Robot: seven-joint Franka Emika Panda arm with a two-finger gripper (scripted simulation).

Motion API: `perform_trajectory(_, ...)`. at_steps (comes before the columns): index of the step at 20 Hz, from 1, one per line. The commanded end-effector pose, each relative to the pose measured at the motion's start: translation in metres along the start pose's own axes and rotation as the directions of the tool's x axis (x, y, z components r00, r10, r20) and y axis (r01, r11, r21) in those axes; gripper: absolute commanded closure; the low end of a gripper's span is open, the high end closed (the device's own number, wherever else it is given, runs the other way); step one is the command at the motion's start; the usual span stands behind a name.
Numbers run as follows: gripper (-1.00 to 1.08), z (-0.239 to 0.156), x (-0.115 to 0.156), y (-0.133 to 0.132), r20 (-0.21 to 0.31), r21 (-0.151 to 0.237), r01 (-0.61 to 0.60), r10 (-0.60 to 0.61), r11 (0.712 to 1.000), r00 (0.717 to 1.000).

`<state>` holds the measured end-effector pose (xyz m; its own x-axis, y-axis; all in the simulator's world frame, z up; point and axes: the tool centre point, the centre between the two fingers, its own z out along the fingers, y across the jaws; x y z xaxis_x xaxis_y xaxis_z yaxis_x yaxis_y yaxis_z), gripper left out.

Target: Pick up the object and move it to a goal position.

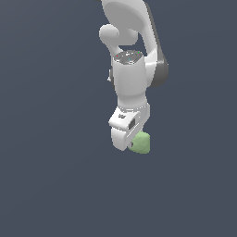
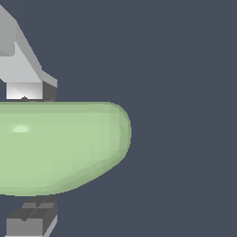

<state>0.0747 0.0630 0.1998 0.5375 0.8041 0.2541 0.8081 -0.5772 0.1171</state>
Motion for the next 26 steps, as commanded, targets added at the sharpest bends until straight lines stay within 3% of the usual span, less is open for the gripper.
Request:
perform_trajectory(1,1.08,-0.015,0.007,0.009,-0.035,-0.011,0.039,-0.039,0.999,0.999)
perform_trajectory(14,1.08,-0.088,0.036,0.044,-0.2,-0.077,0.214,-0.225,0.974,0.953)
perform_trajectory(26,1.08,-0.161,0.056,0.07,-0.336,-0.157,0.357,-0.39,0.921,0.857)
